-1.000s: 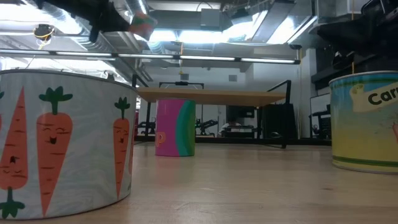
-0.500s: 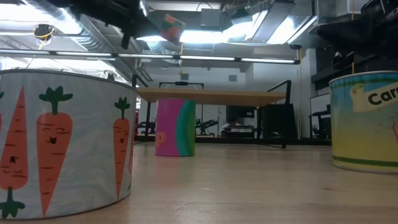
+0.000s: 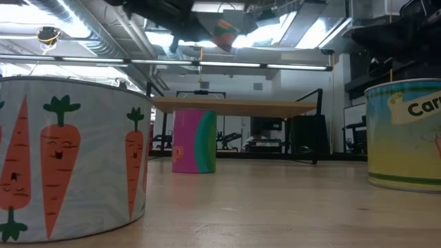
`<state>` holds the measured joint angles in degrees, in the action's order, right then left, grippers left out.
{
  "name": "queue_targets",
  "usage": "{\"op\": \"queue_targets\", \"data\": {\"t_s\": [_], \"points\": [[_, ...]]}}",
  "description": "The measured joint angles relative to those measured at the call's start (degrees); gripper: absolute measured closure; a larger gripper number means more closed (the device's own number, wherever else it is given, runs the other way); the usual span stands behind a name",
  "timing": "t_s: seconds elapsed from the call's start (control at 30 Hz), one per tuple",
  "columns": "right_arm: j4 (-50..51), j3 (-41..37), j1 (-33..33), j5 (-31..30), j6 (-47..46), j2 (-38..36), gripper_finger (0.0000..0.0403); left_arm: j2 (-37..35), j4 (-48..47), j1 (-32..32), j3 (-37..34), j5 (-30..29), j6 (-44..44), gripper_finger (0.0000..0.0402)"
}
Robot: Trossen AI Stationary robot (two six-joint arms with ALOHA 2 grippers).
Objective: Pick and place cans onto a shelf
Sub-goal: Put the canned oranges on the shelf
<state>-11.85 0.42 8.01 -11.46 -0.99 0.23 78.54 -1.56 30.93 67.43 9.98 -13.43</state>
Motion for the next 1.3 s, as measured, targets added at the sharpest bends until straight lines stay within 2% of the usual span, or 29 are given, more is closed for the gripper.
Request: {"op": "queue_targets", "data": {"t_s": [0.27,0.43,0.83,1.03,1.3], "points": [[0.2,0.0,0.0,0.0,0.0,0.0,0.0357,9.7,-6.3,-2.3,11.6,-0.3,2.6,0.0401],[0.9,0.0,0.0,0.0,0.0,0.0,0.0357,14.8,-7.0,-3.7,15.4,-1.2,4.6,0.0401],[1.0,0.0,0.0,0.0,0.0,0.0,0.0357,23.3,-6.9,-4.8,16.3,-2.2,5.0,0.0401],[1.0,0.0,0.0,-0.1,0.8,0.0,0.0357,25.5,-6.5,-5.5,16.3,-4.6,5.0,0.0401],[-4.9,0.0,0.0,-7.0,2.9,0.0,0.0357,25.4,-6.5,-5.9,16.3,-6.5,5.0,0.0401]]}}
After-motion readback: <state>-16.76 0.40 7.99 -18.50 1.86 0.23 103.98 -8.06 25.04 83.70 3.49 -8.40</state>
